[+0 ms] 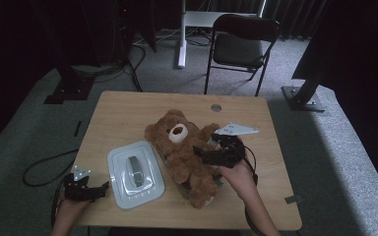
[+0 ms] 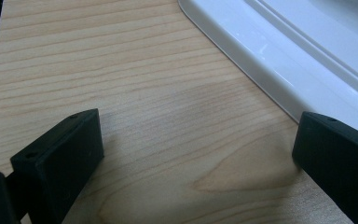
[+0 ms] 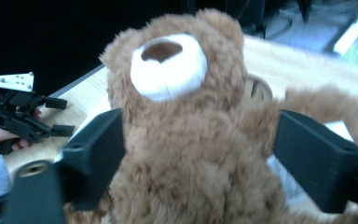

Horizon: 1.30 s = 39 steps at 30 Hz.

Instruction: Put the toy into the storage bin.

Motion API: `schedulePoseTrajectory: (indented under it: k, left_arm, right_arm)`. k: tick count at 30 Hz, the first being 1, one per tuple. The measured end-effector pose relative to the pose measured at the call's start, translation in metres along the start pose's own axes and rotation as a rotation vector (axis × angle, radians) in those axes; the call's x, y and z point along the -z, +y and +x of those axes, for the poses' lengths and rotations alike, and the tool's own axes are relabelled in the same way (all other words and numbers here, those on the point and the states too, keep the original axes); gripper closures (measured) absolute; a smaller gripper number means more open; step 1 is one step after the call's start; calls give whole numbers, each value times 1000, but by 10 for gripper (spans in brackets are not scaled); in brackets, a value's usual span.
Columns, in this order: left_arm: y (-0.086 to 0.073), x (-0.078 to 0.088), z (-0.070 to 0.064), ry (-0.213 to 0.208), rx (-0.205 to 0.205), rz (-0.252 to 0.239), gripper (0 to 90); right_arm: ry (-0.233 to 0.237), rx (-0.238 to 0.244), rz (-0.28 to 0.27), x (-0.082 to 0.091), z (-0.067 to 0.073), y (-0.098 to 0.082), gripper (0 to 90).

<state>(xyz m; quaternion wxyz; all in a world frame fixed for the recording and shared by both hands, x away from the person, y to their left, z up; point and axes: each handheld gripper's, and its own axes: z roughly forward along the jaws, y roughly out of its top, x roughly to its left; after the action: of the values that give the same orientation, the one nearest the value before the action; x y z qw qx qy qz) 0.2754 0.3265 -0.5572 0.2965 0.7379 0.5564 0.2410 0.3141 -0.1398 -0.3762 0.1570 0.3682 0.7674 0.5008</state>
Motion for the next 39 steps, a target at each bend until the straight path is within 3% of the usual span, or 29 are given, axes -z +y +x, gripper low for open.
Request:
schedulePoseTrajectory:
  k: [5, 8, 13, 21, 27, 32, 39]
  left_arm:
    - [0, 0, 0, 0, 2, 0, 25]
    - [0, 0, 0, 0, 2, 0, 25]
    - [0, 0, 0, 0, 2, 0, 25]
    - [0, 0, 0, 0, 2, 0, 25]
    - [0, 0, 0, 0, 2, 0, 25]
    - [0, 0, 0, 0, 2, 0, 25]
    - [0, 0, 0, 0, 2, -1, 25]
  right_arm:
    - [-1, 80, -46, 3, 4, 13, 240]
    - [20, 48, -39, 1, 3, 23, 210]
    - [28, 35, -14, -9, 5, 39, 122]
    - [36, 92, 18, -29, 12, 64, 119]
    - [48, 82, 42, -49, 13, 79, 119]
    - [33, 91, 79, -69, 14, 82, 120]
    - [36, 88, 159, -92, 9, 71, 131]
